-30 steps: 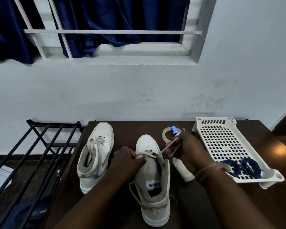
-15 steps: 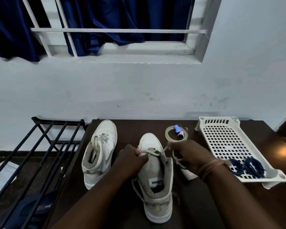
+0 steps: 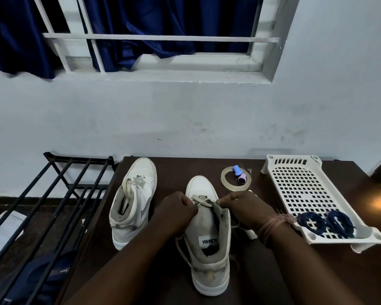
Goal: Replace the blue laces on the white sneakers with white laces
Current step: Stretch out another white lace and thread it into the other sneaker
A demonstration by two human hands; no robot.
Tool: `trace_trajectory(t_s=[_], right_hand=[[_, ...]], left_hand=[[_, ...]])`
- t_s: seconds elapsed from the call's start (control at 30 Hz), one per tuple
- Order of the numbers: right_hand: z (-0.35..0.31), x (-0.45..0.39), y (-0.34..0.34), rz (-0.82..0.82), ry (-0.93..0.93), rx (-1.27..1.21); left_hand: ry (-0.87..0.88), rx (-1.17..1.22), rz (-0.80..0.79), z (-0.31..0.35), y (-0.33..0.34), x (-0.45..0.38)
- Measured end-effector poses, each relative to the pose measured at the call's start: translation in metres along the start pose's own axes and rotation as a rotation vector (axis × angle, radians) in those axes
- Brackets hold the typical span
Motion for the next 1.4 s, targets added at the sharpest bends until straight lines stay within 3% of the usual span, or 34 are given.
trace_trajectory(t_s=[0.1,0.13,0.23,0.3,0.47,0.57,0.63,0.8,0.93,1.07,1.2,1.4], right_hand=[[-0.005,-0.003,-0.003,-0.055,-0.041,0.095],[-0.007,-0.005,-0.006,0.002,-0.044,0.084],[-0.002,-0.008,-0.024,0.334,0.043,-0.302],[-0.002,-0.004,-0.032,0.449,0.001,-0.240],[0.001,0.002,-0.019,0.219,-0.085,0.168],[-0.002,0.001,-0.007,0.050,-0.199,0.233],[-0.002,-0.002,-0.001,-0.050,-0.258,0.260],[-0.004,-0.001,0.003,-0.020,-0.289,0.382],[-0.008,-0.003,0.007,-0.099,-0.269,0.491],[-0.005,-0.005,0.010,-0.147,-0.216,0.409],[0.000,-0.006,0.006,-0.037,-0.026,0.120],[-0.003,-0.002,-0.004,0.065,-0.101,0.400]], left_hand=[[0.020,-0.011,-0.007,0.001,0.000,0.001],[0.020,-0.014,-0.004,0.001,-0.001,0.002],[0.004,-0.035,0.004,0.000,0.000,0.000],[0.007,-0.065,0.004,0.002,0.000,0.002],[-0.058,-0.121,-0.148,0.003,-0.003,-0.002],[-0.193,0.256,-0.346,-0.003,-0.004,-0.003],[-0.250,0.374,-0.385,-0.006,-0.005,-0.003],[-0.150,0.232,-0.324,-0.003,-0.010,-0.005],[-0.230,0.377,-0.322,-0.003,-0.012,-0.005],[-0.143,0.137,-0.224,-0.010,-0.017,-0.012],[-0.133,0.231,-0.167,-0.010,-0.020,-0.016],[-0.118,0.121,0.000,-0.010,-0.023,-0.017]])
Point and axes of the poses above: each hand's wrist, its own x-axis away from the middle knuckle, its own y-axis out of the palm, z = x × y, the point moved 3 cm from there along -x, towards the middle knuckle, and after that the axes turned 9 degrees about -y, right-handed, at the moved point
